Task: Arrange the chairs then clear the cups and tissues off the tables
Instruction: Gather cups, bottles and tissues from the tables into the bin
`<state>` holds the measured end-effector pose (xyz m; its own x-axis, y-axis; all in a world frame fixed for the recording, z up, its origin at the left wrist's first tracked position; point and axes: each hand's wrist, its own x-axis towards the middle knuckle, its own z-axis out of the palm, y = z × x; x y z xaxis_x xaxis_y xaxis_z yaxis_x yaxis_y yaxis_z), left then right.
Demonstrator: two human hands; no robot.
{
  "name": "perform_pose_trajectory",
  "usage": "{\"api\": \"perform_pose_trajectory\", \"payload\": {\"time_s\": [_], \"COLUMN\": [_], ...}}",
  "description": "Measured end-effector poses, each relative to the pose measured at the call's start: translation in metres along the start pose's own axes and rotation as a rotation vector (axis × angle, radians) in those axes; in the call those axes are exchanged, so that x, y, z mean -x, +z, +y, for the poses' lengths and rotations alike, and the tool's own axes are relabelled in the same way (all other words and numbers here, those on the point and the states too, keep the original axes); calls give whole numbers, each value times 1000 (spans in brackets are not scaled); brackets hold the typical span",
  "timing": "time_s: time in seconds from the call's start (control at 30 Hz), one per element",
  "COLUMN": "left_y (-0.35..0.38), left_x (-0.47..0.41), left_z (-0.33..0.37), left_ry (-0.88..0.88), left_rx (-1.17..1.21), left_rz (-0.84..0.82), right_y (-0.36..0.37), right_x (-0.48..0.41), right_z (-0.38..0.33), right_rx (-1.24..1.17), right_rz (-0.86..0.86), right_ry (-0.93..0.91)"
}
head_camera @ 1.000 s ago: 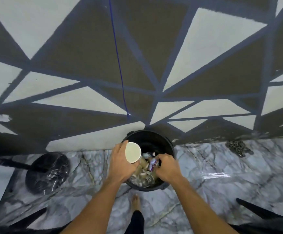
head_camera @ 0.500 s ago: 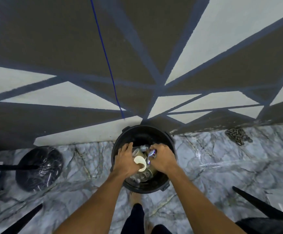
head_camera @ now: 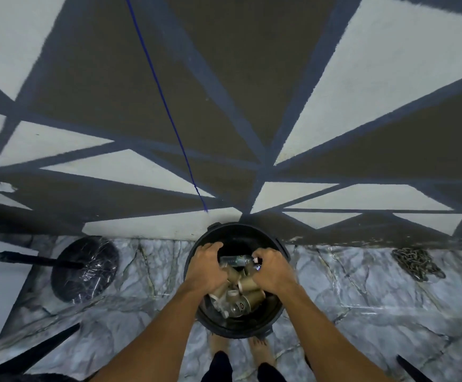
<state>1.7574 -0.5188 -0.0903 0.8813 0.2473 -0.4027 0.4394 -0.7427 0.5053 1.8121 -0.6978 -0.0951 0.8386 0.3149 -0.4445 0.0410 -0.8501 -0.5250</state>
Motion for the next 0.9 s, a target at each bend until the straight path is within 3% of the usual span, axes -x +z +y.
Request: {"api": "perform_pose_trajectory", "payload": {"time_s": [0.43,0.67,0.9], "left_y": [-23,-48,-41], "left_x": [79,191,361], "left_z": [-23,-102,-197], "left_ry": [-205,-463,-755], "left_rx": [117,214,329], "left_rz": [246,417,606], "right_y": [-8,70,187], "right_x": [-2,50,168], "right_z": [-42,-139,-234], "right_rx": [168,330,415], "right_rz": [-163,-328,-542], "right_ry": [-303,-583,-821]}}
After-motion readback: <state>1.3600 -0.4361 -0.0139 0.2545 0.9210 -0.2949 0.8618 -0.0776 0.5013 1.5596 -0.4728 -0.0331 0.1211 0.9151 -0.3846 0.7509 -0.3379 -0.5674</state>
